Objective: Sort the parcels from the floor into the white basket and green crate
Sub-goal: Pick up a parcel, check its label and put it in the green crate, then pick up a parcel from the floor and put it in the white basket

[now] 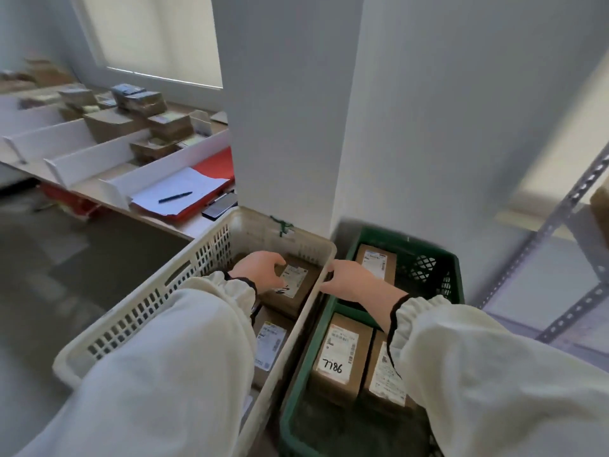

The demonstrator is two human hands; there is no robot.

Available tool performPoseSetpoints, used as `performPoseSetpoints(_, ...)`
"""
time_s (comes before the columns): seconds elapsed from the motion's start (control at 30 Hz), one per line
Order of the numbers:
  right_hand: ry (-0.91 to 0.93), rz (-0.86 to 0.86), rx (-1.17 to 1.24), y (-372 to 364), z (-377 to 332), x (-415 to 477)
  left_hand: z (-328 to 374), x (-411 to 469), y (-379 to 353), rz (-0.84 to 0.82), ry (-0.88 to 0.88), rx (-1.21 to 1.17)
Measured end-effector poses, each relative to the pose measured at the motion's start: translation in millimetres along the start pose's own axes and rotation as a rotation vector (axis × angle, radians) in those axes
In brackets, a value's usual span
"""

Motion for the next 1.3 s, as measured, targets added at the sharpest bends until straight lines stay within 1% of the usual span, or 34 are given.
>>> performPoseSetpoints(0.1, 0.083, -0.050, -0.033, -9.1, -34.2, 3.5, -26.6, -28.0, 6.4, 0.055, 0.096, -0.079)
performPoseSetpoints(0.2, 0.170, -0.077, -0.004, -32.0, -81.7, 7.8, -74.9, -70.0, 7.0, 0.108, 0.236, -0.138)
performPoseSetpoints(0.3, 0.283, -0.154, -0.024, -69.3, -149.8, 3.8, -139.0, -129.4, 4.6, 0.126, 0.405, -0.188)
performPoseSetpoints(0.43, 0.471, -0.339, -0.079, -145.1, -259.7, -25.2, -229.0, -237.4, -5.5, 0.166, 0.678, -0.277)
performPoseSetpoints(0.6, 0.709, -0.490, -0.332, -255.8, -400.8, -105.7, -323.0, -402.7, -38.2, 0.207, 0.985, -0.418)
performPoseSetpoints(0.8, 0.925, -0.664, -0.457, -391.5, -537.4, -236.5, -409.4, -608.8, -92.6, 0.183, 1.291, -0.483)
performPoseSetpoints(0.9, 1.046, -0.748, -0.514, -458.3, -586.8, -302.6, -436.5, -706.0, -126.4, 0.212, 1.457, -0.546)
performPoseSetpoints(0.97, 1.120, -0.805, -0.597, -497.8, -609.5, -345.2, -444.2, -764.0, -152.8, 0.240, 1.559, -0.634)
performPoseSetpoints(1.07, 1.199, -0.896, -0.703, -553.6, -638.2, -399.8, -450.3, -835.8, -192.9, 0.388, 1.705, -0.759)
performPoseSetpoints(1.2, 1.284, -0.981, -0.827, -623.7, -679.6, -451.5, -458.5, -902.8, -242.3, 0.488, 1.907, -0.935)
performPoseSetpoints(1.27, 1.324, -1.005, -0.894, -666.4, -706.0, -477.8, -469.6, -931.4, -270.2, 0.523, 1.985, -1.047)
performPoseSetpoints(1.3, 1.346, -1.013, -0.914, -679.9, -715.5, -487.5, -472.2, -940.3, -277.0, 0.515, 2.010, -1.076)
Point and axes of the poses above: each hand's wrist, its own x-axis towards the middle knuckle, its own y-axis out of the back of the hand, z = x × y, the point moved 4 cm from there along x, towards the middle knuckle, and after that the axes turned 2 degrees about x, right-handed, at the moved point
